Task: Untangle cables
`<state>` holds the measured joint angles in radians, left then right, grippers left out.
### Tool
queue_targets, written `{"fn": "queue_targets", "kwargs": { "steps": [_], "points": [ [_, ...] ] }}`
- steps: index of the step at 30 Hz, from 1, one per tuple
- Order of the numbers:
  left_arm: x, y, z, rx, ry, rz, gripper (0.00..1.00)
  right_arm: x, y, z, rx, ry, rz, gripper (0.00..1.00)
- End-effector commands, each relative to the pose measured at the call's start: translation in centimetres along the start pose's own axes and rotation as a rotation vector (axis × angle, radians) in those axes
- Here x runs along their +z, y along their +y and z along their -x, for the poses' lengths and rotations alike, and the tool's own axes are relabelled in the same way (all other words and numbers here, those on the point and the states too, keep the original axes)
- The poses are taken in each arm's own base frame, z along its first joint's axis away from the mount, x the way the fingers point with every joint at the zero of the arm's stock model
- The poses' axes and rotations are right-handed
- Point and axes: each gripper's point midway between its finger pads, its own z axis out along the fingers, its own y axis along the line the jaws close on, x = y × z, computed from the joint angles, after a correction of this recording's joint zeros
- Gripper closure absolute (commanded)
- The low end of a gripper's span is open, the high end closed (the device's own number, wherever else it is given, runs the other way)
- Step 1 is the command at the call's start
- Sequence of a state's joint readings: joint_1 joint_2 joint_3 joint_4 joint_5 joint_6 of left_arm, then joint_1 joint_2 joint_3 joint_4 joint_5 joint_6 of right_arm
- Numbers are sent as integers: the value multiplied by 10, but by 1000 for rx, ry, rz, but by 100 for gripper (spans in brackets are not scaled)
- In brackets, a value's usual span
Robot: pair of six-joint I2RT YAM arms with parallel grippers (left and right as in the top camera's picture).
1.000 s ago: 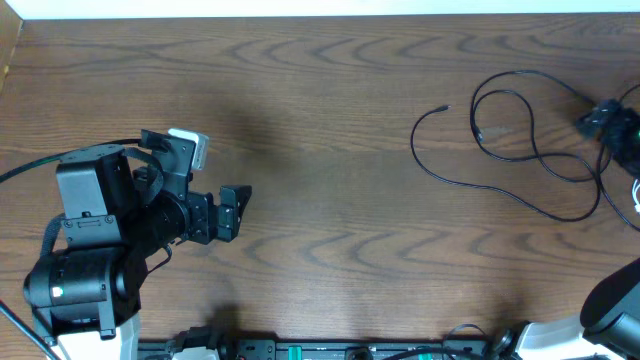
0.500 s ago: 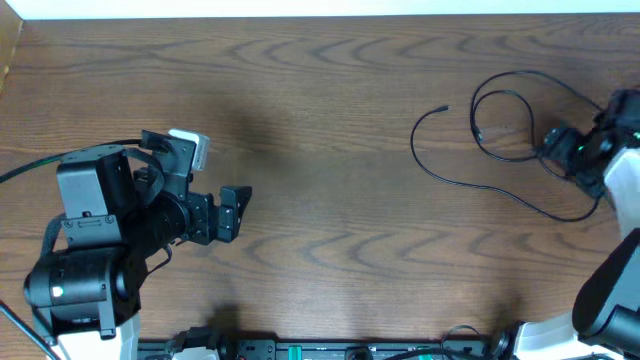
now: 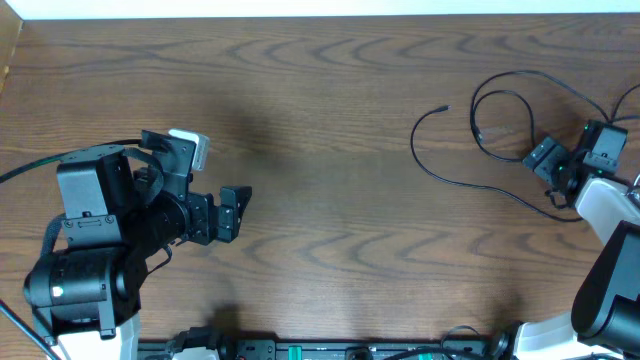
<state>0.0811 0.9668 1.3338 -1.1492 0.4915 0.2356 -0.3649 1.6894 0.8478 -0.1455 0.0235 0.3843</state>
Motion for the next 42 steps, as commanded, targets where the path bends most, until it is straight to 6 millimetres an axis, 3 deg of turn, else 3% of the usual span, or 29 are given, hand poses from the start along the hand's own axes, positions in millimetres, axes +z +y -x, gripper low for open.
{"fn": "queue_targets", "kwargs": {
  "steps": [1, 7, 12, 20, 23, 29, 35, 42],
  "points": [
    [-1, -3, 1, -1, -4, -9, 2, 1, 22, -5, 11, -7, 117, 1],
    [-1, -3, 1, -1, -4, -9, 2, 0, 38, -12, -205, -16, 148, 1],
    [-1, -3, 1, -1, -4, -9, 2, 0, 44, -22, -212, 14, 153, 1],
    [-1, -6, 1, -1, -7, -27, 2, 0, 47, -32, -655, 12, 161, 4],
    [-1, -6, 2, 0, -7, -27, 2, -1, 49, -28, -753, -14, 164, 8],
    [-1, -6, 1, -1, -7, -26, 2, -2, 59, -9, -963, -125, 163, 5],
    [-1, -6, 2, 0, -7, -26, 2, 5, 63, -2, -984, -166, 160, 6],
    [-1, -6, 1, 0, -7, -26, 2, 36, 51, -27, -980, -75, 161, 14]
  ]
}}
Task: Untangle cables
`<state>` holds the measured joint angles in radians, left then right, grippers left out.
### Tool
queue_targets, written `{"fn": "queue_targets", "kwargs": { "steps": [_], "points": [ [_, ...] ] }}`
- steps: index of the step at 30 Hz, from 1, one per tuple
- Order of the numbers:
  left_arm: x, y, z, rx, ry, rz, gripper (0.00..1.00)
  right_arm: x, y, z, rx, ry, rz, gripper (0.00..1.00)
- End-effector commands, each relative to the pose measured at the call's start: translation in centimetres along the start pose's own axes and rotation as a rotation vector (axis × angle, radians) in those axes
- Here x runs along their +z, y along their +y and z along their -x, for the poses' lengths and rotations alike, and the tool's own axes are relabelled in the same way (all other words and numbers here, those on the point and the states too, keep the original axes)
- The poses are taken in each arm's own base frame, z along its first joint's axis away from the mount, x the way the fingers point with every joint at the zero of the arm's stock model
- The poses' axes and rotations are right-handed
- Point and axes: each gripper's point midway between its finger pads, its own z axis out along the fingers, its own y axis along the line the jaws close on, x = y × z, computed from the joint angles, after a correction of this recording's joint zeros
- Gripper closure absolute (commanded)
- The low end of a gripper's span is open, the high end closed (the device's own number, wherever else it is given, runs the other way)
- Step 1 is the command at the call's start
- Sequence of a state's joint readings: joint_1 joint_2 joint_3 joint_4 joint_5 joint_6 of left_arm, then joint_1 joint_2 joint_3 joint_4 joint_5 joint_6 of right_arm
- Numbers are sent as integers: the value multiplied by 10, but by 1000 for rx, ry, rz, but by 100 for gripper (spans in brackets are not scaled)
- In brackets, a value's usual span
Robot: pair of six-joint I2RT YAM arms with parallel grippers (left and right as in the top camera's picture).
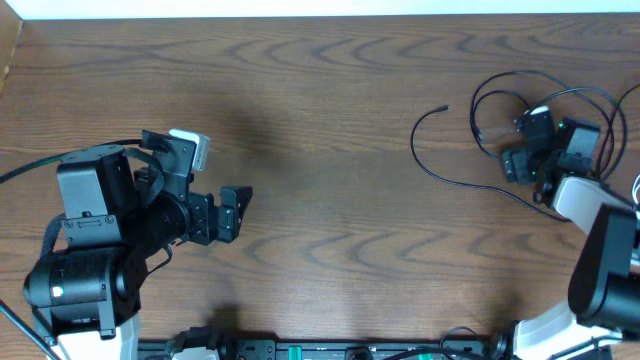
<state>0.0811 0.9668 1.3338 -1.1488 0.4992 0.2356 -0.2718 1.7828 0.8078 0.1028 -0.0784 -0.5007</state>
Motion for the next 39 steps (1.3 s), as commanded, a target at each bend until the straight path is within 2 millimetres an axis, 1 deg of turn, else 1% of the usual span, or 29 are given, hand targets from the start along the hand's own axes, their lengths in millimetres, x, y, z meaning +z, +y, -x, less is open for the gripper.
{"fn": "queue_targets", "kwargs": {
  "steps": [1, 4, 8, 11, 14, 16, 17, 20, 21, 23, 25, 27, 29, 30, 32, 34, 37, 38, 39],
  "points": [
    [-1, -4, 1, -1, -6, -19, 2, 14, 10, -18, -6, 47, 30, 14],
    [-1, -4, 1, -1, -6, -19, 2, 18, 11, -21, 11, 51, 31, 14],
    [-1, -4, 1, -1, -6, -19, 2, 18, 9, -22, 14, 52, 30, 23],
    [-1, -4, 1, 0, -6, -19, 2, 18, 9, -23, 46, 54, 29, 34],
    [-1, -4, 1, 0, -6, -19, 2, 18, 9, -23, 98, 55, 27, 55],
    [-1, -4, 1, -1, -5, -19, 2, 18, 9, -23, 131, 56, 26, 57],
    [-1, -4, 1, 0, -6, -19, 2, 18, 9, -23, 142, 56, 26, 56],
    [-1, -4, 1, -1, -5, -19, 2, 18, 9, -23, 186, 58, 24, 35],
    [-1, -4, 1, -1, -5, -19, 2, 18, 9, -23, 199, 58, 24, 24],
    [-1, -4, 1, -1, -6, -19, 2, 18, 7, -25, 222, 67, 8, 21],
    [-1, -4, 1, -1, -6, -19, 2, 17, -3, -30, 280, 91, -54, 23],
    [-1, -4, 1, -1, -5, -19, 2, 16, -14, -36, 334, 114, -126, 28],
    [-1, -4, 1, -1, -5, -19, 2, 12, -27, -46, 403, 144, -215, 41],
    [-1, -4, 1, -1, -5, -19, 2, 12, -30, -47, 421, 146, -229, 46],
    [-1, -4, 1, -1, -5, -19, 2, 11, -33, -49, 458, 145, -237, 48],
    [-1, -4, 1, -1, -5, -19, 2, 10, -38, -52, 487, 145, -246, 59],
    [-1, -4, 1, -1, -5, -19, 2, 9, -43, -56, 504, 149, -256, 65],
    [-1, -4, 1, -1, -6, -19, 2, 9, -44, -57, 505, 151, -256, 70],
    [-1, -4, 1, -1, -6, -19, 2, 9, -43, -57, 505, 152, -255, 87]
  ]
}}
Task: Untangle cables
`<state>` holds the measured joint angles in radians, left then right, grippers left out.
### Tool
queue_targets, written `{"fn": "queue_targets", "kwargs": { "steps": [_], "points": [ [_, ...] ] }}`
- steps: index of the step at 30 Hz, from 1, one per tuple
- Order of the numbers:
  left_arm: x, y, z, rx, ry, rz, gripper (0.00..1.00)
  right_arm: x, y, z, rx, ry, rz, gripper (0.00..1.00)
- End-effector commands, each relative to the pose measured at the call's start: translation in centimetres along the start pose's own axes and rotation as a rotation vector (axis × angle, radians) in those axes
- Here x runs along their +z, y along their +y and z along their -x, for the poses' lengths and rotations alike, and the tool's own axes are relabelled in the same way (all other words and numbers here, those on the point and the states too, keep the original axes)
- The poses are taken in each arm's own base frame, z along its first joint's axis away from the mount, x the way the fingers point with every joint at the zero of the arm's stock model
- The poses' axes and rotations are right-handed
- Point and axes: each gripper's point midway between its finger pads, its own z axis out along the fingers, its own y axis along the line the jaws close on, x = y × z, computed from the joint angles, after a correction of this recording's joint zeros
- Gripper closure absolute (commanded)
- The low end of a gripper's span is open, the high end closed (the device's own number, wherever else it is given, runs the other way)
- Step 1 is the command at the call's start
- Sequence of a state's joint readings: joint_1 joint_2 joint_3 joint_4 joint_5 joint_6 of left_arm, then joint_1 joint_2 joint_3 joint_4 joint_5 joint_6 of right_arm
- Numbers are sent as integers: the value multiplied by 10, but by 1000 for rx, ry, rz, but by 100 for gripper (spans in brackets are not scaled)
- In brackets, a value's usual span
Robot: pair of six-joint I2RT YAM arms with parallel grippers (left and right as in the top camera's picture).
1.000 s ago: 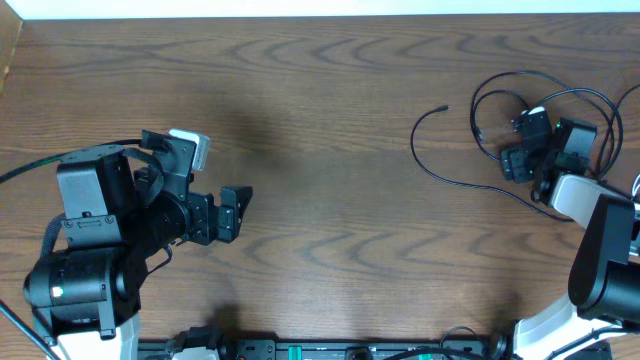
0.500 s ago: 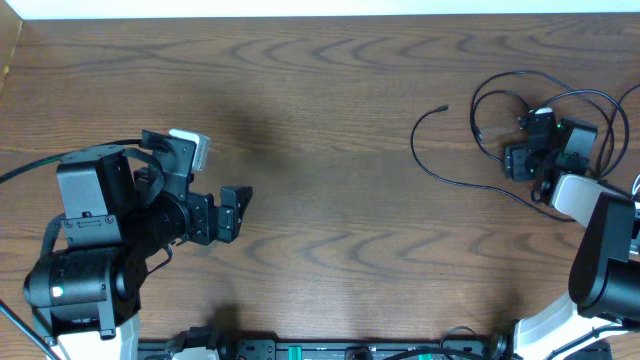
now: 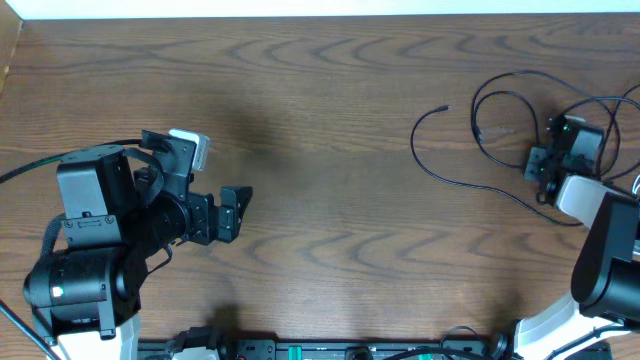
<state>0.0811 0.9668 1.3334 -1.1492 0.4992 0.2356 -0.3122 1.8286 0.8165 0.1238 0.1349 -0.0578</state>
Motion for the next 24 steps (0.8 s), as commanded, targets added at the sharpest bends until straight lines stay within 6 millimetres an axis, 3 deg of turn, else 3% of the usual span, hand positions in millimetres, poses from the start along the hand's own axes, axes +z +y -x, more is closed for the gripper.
{"fn": "queue_targets", "kwargs": {
  "steps": [1, 9, 13, 15, 17, 20, 22, 24],
  "points": [
    [-1, -5, 1, 0, -6, -19, 2, 7, -8, -23, 27, 64, -36, 99],
    [-1, -5, 1, 0, -6, -19, 2, 2, 20, -12, 35, 30, 134, 99],
    [-1, -4, 2, 0, -7, -19, 2, -22, 19, 27, 41, -94, 156, 99],
    [-1, -4, 1, 0, -6, -19, 2, -45, 13, 60, 47, -208, 149, 99],
    [-1, -4, 1, 0, -6, -19, 2, -71, 3, 92, 60, -321, 134, 99],
    [-1, -4, 1, 0, -6, -19, 2, -121, -32, 140, 100, -495, 72, 99],
    [-1, -4, 1, -1, -5, -19, 2, -144, -59, 155, 137, -559, 11, 99],
    [-1, -5, 0, -2, -2, -20, 2, -163, -102, 160, 212, -600, -88, 99]
  ]
}}
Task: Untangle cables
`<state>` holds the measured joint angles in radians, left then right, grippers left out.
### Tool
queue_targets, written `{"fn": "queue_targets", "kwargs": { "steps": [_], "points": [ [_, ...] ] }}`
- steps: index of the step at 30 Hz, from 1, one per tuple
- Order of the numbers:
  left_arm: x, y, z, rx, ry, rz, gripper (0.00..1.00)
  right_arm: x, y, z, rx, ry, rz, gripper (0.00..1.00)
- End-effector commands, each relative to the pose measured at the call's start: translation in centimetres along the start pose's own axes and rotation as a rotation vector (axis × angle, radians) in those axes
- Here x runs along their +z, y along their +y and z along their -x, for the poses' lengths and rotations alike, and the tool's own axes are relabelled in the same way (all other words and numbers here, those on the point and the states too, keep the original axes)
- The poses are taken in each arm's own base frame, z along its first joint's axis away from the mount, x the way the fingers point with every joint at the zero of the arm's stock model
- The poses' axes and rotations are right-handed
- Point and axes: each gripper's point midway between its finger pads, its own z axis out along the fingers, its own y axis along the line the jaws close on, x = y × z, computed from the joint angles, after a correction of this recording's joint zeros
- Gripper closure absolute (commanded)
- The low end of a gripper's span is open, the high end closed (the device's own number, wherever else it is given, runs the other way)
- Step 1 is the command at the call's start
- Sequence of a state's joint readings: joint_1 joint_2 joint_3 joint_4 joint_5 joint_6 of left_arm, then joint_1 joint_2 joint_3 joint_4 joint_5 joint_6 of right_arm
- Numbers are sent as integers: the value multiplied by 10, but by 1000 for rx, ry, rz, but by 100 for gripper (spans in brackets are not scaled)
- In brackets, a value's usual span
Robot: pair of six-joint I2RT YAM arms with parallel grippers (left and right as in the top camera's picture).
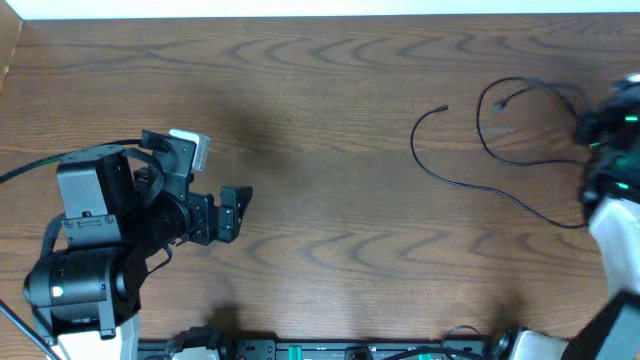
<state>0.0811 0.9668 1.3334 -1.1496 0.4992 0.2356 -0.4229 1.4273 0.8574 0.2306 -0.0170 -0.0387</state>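
A thin black cable [470, 182] runs across the right of the table, from its free plug end [444, 108] in a curve down toward the right edge. A second black cable loop [487, 110] hangs raised above the wood, casting a faint shadow, and stretches toward my right gripper [596, 128]. That gripper is blurred at the far right edge and seems shut on the loop's far end. My left gripper [233, 212] rests at the left, open and holding nothing, far from the cables.
The left arm's bulky black body [90, 240] fills the lower left. The right arm's white link [612, 230] stands at the right edge. The table's far edge [320, 16] runs along the top.
My right gripper has moved right and slightly away, to the table's edge. The tangled loops that lay around it have been drawn out into one raised loop; the left arm has not moved.
At first my right gripper sat low at the right among overlapping cable loops. Then it stood further left and higher in the tangle, then a little right again. Now it is at the right edge with one loop pulled up and the other cable lying apart.
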Motion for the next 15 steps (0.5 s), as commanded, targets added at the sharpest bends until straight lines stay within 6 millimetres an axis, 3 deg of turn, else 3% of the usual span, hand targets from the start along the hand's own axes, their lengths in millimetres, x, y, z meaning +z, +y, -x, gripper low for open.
{"fn": "queue_targets", "kwargs": {
  "steps": [1, 6, 8, 11, 12, 13, 14, 15],
  "points": [
    [-1, -5, 0, -3, 0, -20, 2, -19, -63, 28, 82, -72, -178, 99],
    [-2, -5, -2, -7, 9, -21, 2, -37, -150, 4, 293, -46, -385, 99],
    [-2, -5, -2, -7, 9, -21, 2, -40, -170, -10, 414, -32, -409, 99],
    [-1, -5, -2, -8, 9, -21, 2, -32, -171, -29, 545, 6, -316, 97],
    [-1, -5, -2, -7, 9, -21, 2, -29, -168, -32, 568, 16, -292, 81],
    [-1, -5, -2, -7, 9, -21, 2, -26, -165, -37, 592, 31, -273, 53],
    [-1, -5, -3, -8, 10, -21, 2, -23, -161, -47, 642, 64, -266, 17],
    [-1, -5, -3, -9, 12, -22, 2, -21, -152, -65, 710, 129, -269, 1]
  ]
}}
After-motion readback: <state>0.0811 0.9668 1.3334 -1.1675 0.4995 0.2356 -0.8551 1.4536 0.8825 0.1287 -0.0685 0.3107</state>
